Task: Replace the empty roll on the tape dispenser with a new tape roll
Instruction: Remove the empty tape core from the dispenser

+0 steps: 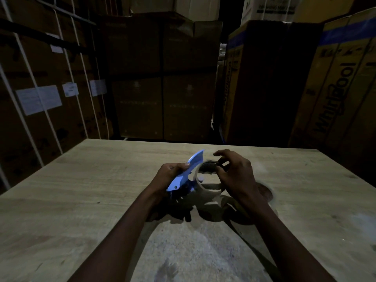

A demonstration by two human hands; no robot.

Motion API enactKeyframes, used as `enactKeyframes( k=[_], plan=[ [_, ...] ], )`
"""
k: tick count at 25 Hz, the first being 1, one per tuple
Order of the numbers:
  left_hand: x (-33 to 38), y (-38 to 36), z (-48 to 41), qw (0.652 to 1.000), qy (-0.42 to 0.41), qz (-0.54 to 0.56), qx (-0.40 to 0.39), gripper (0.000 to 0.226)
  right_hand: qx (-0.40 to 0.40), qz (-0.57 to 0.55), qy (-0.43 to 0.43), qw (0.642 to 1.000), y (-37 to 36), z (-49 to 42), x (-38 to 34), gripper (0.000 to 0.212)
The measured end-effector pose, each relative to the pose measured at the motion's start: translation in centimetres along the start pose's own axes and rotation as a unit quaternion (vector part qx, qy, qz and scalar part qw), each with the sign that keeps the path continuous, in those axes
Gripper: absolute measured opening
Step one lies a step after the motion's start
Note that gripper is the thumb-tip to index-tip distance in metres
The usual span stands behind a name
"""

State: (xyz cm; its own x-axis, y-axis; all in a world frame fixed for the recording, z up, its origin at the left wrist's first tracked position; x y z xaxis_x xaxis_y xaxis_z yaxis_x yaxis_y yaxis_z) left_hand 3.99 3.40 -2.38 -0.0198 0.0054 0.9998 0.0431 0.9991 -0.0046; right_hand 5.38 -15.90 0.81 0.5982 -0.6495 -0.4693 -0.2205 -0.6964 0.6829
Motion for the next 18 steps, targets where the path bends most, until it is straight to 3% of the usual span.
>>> enactKeyframes(
  k=[4,8,11,15,18],
  plan=[
    [-0.4,0.6,0.3,0.995,0.020,0.088,0.033,0.037,0.005,-0.007,-0.008,1.000,0.1,0.2,-0.1,0.029],
    [-0.3,0.8,0.3,0.994,0.012,0.084,0.076,0.032,0.005,-0.014,-0.012,1.000,-0.4,0.3,-0.3,0.026],
    [-0.3,1.0,0.1,0.993,0.003,0.080,0.089,0.032,-0.024,-0.030,-0.015,0.999,-0.5,0.5,-0.4,0.047],
    [-0.3,0.9,0.0,0.994,-0.007,0.080,0.081,0.061,-0.140,0.037,0.028,0.989,-1.3,0.9,-1.3,0.088],
    [-0.5,0.9,0.0,0.995,-0.017,0.058,0.085,0.059,-0.146,0.069,0.044,0.986,-1.7,1.0,-1.7,0.093]
  ],
)
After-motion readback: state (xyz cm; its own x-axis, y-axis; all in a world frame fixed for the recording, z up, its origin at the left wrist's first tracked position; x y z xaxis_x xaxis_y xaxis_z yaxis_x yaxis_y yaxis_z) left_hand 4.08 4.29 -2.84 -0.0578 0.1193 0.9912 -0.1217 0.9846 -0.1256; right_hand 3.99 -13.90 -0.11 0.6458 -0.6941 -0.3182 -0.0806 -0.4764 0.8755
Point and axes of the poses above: each hand's wrist, its own z-axis away from the middle knuckle, its own y-axis out of the back of the hand, x = y × z, the point moved 3 cm from there along -z, towards the middle knuckle, and after that the axes turned 8 degrees about -x, right-handed, at the moved point
